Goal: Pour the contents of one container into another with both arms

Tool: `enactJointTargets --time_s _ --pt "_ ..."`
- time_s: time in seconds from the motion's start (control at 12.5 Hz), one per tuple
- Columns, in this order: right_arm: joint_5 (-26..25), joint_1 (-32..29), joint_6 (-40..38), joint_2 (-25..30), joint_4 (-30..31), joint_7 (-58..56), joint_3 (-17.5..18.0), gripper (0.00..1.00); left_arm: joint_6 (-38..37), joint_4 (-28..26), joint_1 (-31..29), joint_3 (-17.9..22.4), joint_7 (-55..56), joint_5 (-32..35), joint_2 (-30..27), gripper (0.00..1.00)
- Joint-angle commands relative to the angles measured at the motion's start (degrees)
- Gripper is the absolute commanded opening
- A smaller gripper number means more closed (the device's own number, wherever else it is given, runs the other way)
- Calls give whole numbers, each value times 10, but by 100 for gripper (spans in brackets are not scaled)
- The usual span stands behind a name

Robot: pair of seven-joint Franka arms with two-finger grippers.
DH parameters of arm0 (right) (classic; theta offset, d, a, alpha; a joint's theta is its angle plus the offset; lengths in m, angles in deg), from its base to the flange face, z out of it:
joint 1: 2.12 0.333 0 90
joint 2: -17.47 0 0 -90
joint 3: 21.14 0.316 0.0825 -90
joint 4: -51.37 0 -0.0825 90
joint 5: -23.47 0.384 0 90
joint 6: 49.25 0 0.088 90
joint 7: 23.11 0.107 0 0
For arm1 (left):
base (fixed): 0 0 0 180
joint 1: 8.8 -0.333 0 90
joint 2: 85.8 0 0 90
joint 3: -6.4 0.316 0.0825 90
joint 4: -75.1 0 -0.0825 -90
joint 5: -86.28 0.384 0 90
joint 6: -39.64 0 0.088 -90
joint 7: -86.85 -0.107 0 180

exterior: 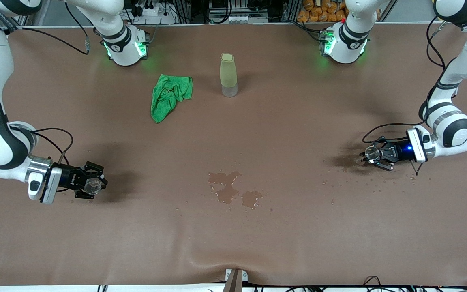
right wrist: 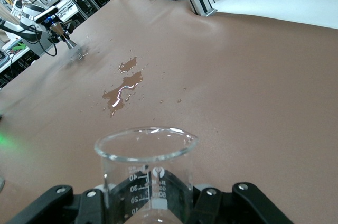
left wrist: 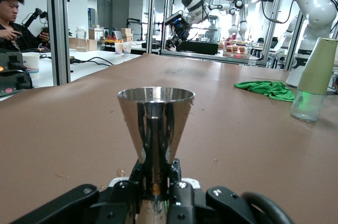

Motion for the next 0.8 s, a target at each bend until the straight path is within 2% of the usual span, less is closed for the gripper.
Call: enactJointTargets --time_s 0.0,0.72 --pt "-11 -13 -10 -14 -12 -15 3 0 -9 0 0 -1 -21 12 10 0" --pt "-10 -13 -10 -23 -19 -31 -1 0 -1 1 0 15 -58 16 39 0"
